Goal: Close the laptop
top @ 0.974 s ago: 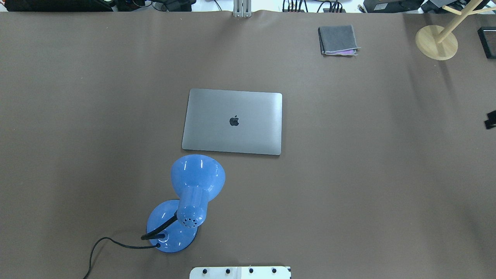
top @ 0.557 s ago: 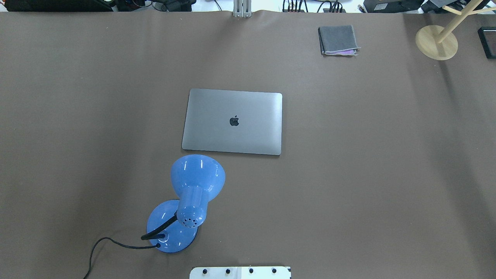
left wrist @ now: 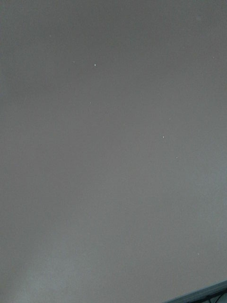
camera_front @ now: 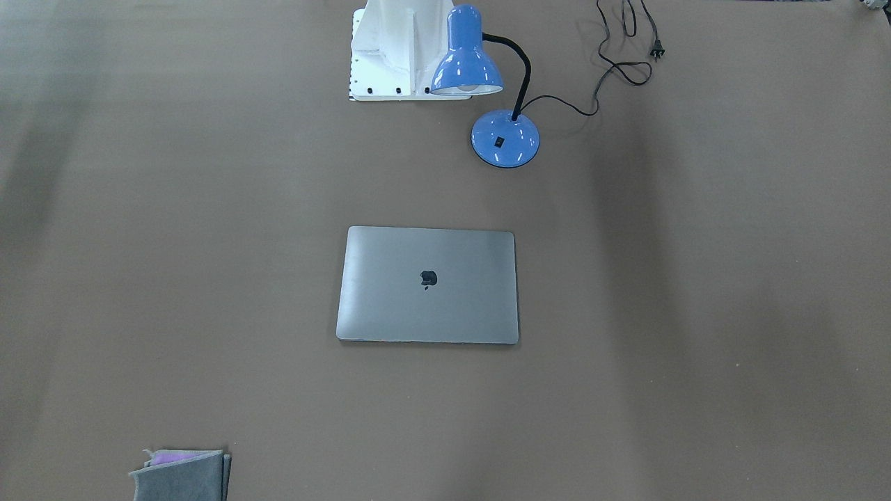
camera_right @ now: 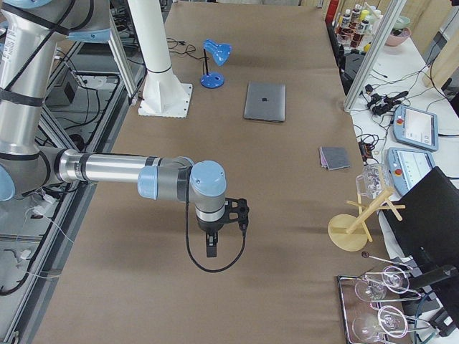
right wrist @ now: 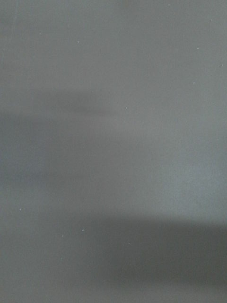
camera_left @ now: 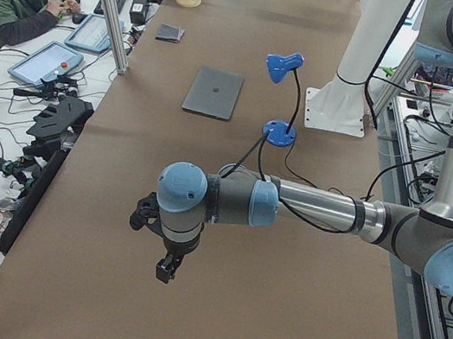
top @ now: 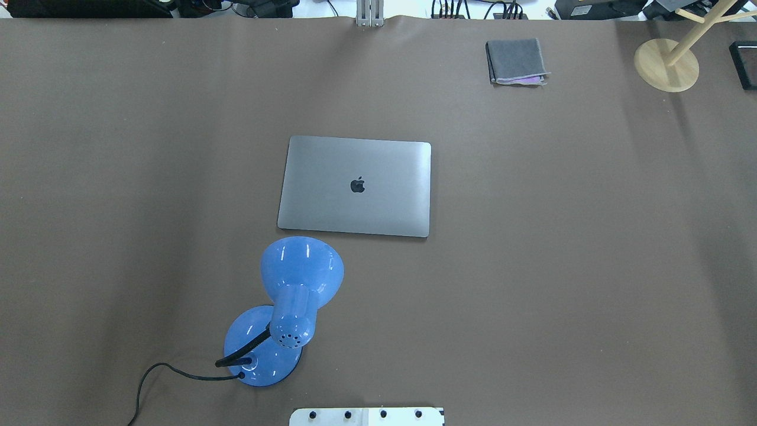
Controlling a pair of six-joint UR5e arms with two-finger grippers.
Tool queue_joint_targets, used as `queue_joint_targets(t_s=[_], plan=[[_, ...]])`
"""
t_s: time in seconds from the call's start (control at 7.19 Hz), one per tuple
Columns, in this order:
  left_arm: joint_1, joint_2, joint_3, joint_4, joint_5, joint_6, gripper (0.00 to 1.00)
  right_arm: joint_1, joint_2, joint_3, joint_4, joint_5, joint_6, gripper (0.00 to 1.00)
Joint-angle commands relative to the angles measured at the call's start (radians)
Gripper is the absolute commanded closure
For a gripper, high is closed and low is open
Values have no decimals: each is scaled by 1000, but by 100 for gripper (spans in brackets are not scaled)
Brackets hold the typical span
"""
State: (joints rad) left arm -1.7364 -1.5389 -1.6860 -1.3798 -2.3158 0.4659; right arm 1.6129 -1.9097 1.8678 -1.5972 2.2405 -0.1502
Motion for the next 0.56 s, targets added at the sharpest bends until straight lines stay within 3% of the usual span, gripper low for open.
queue_joint_targets(t_s=[0.0, 0.42], plan=[[-2, 2, 0, -7, -4, -183, 0, 1, -6, -21, 0, 7, 1, 0], [1, 38, -15, -30, -2, -179, 0, 1, -6, -3, 2, 22, -5, 0]])
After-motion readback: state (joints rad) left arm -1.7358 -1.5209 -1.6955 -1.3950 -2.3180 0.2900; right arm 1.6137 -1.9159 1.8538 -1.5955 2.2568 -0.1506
